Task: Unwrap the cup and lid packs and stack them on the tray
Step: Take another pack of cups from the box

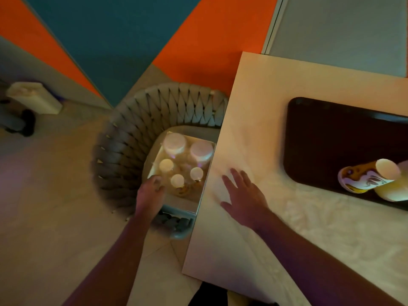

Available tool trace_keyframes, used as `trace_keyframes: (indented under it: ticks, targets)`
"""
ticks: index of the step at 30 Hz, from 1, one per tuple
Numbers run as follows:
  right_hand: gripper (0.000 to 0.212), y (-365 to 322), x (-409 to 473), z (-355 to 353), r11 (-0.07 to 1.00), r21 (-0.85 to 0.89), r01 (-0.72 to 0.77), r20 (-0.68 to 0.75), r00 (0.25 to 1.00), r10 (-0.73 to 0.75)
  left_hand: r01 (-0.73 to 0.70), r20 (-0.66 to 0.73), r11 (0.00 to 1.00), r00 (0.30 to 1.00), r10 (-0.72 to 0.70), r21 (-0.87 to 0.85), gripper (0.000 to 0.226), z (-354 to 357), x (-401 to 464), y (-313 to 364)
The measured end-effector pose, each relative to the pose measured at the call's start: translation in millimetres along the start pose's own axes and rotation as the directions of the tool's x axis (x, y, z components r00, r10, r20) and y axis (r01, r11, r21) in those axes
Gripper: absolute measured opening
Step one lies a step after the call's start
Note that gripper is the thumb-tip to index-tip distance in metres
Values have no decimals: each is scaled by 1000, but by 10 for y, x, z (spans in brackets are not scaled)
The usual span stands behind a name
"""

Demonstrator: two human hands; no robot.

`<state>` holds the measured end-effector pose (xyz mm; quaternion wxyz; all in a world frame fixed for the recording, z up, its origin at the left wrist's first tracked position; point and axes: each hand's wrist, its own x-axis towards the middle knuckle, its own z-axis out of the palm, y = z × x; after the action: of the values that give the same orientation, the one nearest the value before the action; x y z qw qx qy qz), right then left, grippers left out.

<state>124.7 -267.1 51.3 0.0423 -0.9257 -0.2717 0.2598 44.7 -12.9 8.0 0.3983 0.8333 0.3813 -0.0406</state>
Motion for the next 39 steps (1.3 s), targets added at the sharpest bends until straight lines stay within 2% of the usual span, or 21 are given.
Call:
trace_keyframes:
  ticks: [3,8,13,15,21,24,30,36,39]
  targets:
    - [82,-29,5,11,1000,-16,-19,-3,1000,18,-29,52,995,998,24,93,32,49,335,-36]
    - [83,-100,33,27,998,-14,-55,-7,998,55,-108,166,964,984,69,245,56,198,822,-134]
    - [83,-99,22,17,998,9,-62,-2,998,62,-234,364,845,930,51,481,66,347,1284,-222]
    - [84,-95,25,15,997,19,-69,1,998,69,-266,419,812,907,28,520,67,388,1394,-229]
    - [99,-52,45,141,997,5,-76,-79,994,76,-212,407,824,913,-24,525,60,448,1541,-281]
    - [101,-38,49,183,998,-11,-62,-106,992,61,-157,367,819,928,-69,551,59,463,1506,-381]
    - [102,-30,56,213,998,-38,-58,-124,991,53,-111,299,842,952,-62,528,59,457,1379,-402]
    - [101,-9,73,236,997,-55,-53,-122,991,46,45,203,931,971,-126,363,55,362,1223,-373]
    - [98,-11,74,244,998,-38,-46,-133,990,40,136,163,972,972,-168,192,58,257,1131,-413]
